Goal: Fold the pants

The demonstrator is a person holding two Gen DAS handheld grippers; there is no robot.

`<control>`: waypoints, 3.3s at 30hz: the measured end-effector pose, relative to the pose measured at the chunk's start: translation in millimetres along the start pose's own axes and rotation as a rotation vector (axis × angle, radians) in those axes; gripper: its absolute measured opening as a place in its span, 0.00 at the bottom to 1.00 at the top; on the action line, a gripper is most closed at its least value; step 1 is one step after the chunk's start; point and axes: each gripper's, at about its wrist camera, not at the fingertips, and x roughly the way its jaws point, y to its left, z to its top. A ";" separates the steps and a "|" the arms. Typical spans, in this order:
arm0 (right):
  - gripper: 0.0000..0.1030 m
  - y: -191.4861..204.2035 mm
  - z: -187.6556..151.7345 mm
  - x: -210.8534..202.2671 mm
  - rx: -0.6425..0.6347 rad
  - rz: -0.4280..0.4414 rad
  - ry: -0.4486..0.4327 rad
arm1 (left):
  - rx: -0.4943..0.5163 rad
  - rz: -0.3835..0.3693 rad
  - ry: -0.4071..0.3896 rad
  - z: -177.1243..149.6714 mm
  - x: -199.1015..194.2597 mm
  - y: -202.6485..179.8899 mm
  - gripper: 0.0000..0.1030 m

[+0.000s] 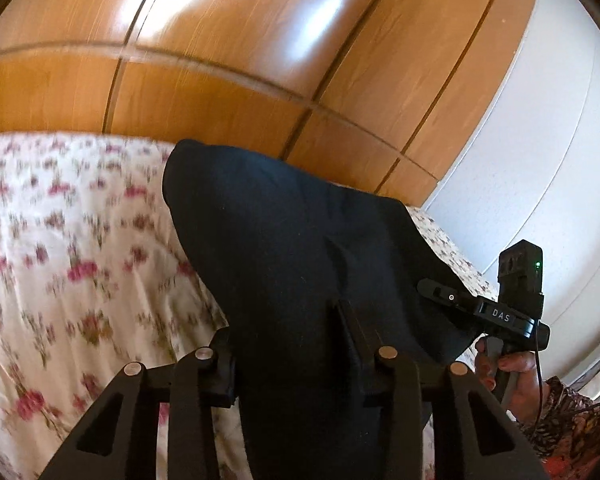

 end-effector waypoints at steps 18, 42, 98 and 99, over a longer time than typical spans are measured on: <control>0.47 3.3 113.2 115.5 -0.026 -0.045 -0.068 | 0.036 0.190 -0.037 127.1 84.5 59.6 0.39; 0.71 -31.5 125.0 181.1 0.007 -0.231 -0.097 | 0.025 0.374 -0.104 107.9 133.3 104.8 0.65; 1.00 103.9 -21.2 52.2 -0.261 -0.513 -0.283 | 0.109 0.620 -0.307 -10.3 25.7 -21.1 0.65; 1.00 103.5 -21.4 51.8 -0.259 -0.510 -0.284 | 0.107 0.620 -0.309 -10.5 25.1 -21.9 0.65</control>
